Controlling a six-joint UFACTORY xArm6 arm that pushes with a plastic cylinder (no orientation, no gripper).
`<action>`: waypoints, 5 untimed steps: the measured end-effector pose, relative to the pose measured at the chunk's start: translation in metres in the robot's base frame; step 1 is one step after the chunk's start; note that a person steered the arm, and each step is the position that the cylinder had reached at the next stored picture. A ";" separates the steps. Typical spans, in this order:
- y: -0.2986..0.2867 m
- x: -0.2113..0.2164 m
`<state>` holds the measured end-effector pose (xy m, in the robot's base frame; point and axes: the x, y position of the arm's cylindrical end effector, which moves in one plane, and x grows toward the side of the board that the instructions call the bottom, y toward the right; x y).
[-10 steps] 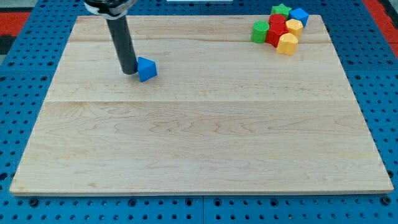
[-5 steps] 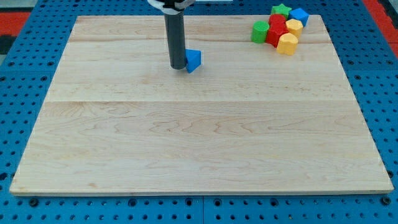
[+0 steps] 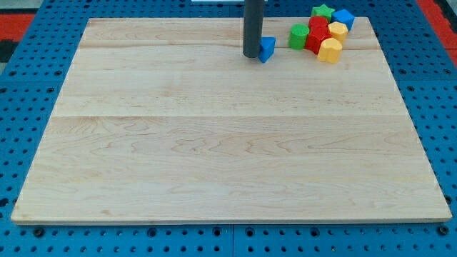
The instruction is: Slide blue cube closer to the yellow heart
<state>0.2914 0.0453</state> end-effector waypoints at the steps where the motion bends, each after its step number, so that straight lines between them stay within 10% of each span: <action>1: 0.012 -0.002; 5: 0.015 -0.036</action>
<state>0.2554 0.0603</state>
